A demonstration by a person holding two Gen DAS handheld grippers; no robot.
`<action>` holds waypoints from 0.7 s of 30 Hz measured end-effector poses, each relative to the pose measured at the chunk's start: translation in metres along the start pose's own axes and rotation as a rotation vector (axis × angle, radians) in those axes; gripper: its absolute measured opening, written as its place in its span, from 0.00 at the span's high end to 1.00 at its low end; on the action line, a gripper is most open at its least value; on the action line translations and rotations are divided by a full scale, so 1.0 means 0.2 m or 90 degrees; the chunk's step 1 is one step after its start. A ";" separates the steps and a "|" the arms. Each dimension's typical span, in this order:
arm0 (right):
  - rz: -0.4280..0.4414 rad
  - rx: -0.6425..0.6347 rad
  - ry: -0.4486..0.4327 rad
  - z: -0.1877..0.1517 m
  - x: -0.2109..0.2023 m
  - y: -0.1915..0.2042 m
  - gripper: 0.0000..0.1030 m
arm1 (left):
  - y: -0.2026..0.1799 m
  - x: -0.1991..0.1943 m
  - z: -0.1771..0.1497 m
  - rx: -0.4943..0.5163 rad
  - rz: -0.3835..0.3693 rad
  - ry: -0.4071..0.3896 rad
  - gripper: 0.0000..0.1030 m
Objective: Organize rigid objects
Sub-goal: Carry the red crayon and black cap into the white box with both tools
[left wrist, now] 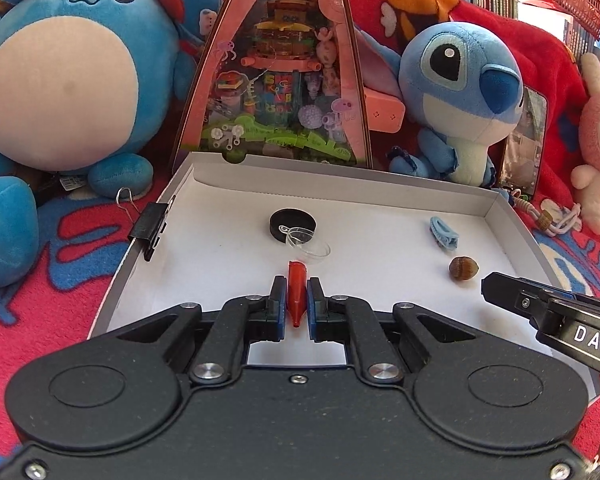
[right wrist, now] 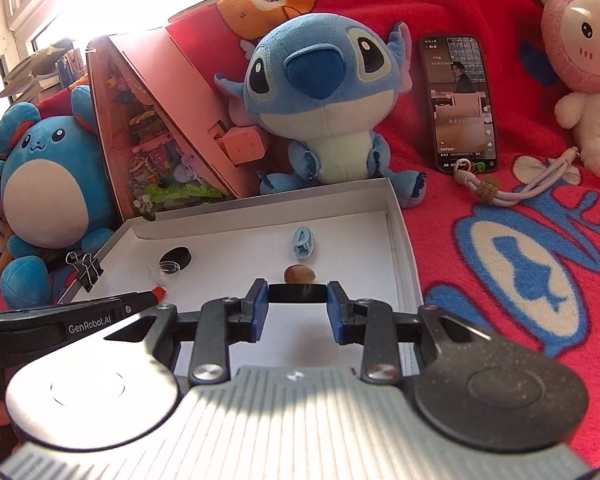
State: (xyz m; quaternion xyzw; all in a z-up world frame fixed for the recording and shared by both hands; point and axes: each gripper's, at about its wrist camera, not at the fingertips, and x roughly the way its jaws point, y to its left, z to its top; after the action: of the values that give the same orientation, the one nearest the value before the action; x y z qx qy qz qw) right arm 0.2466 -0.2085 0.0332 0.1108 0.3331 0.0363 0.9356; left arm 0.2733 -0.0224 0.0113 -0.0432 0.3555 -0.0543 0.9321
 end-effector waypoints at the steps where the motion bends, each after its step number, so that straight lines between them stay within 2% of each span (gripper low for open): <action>1: -0.002 -0.002 0.002 0.00 0.01 0.00 0.65 | 0.00 0.00 0.00 0.002 0.002 -0.002 0.90; 21: -0.007 -0.014 0.020 -0.02 0.07 0.03 0.65 | -0.01 0.01 0.00 0.019 0.005 -0.018 0.90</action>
State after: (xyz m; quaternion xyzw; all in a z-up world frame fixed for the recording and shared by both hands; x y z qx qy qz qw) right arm 0.2562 -0.2008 0.0227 0.0983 0.3480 0.0362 0.9316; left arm 0.2744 -0.0240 0.0093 -0.0285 0.3416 -0.0555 0.9378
